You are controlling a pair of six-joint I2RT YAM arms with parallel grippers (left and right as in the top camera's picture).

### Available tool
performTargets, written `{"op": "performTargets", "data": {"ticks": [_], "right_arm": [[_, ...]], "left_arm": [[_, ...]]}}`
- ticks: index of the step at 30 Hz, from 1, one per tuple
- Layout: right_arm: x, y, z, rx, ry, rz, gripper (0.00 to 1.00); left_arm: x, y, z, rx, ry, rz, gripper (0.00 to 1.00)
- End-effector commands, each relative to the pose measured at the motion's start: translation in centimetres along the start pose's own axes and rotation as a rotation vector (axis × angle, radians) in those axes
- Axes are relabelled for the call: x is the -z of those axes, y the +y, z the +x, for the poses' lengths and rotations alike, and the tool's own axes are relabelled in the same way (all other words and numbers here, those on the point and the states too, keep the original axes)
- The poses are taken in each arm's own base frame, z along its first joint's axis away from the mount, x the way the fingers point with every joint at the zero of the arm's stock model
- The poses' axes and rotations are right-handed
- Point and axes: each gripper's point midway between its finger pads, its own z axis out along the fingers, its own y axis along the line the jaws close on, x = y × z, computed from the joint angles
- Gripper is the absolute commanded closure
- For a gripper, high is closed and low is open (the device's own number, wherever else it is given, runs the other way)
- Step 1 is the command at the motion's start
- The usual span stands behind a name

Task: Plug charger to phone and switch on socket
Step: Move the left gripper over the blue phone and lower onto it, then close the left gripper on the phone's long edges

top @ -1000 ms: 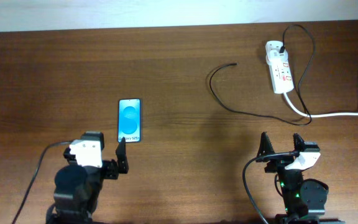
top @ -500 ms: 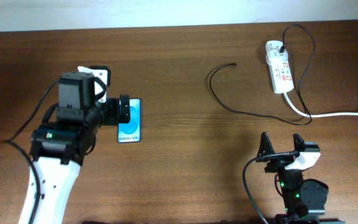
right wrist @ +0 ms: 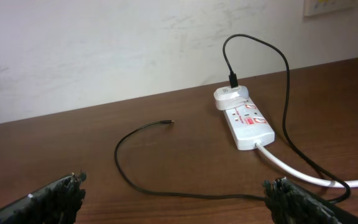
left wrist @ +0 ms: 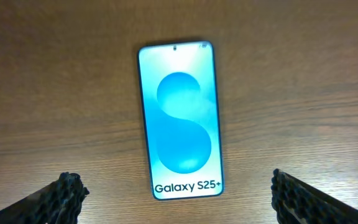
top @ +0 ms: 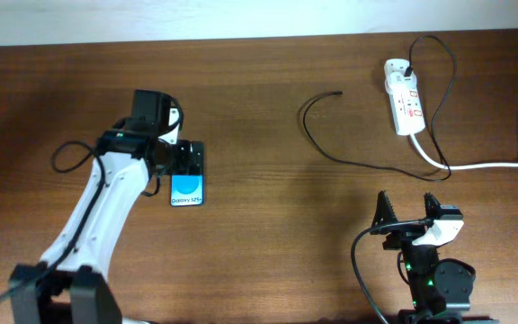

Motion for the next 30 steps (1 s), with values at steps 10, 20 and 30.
{"op": "performTargets", "data": {"ticks": [10,20,30], "right_arm": [[0.0,-0.1,0.2,-0.007,0.000,0.003,0.02],[0.0,-0.1,0.2,-0.007,0.000,0.003,0.02],[0.0,-0.1,0.2,-0.007,0.000,0.004,0.02]], "left_arm": [[-7.2,0.0,1.3,0.017,0.138,-0.001,0.01],[-11.4,-0.4,2.4,0.018,0.195,0.017,0.01],[-13.3,-0.9,6.6,0.025,0.368,0.043,0.01]]}}
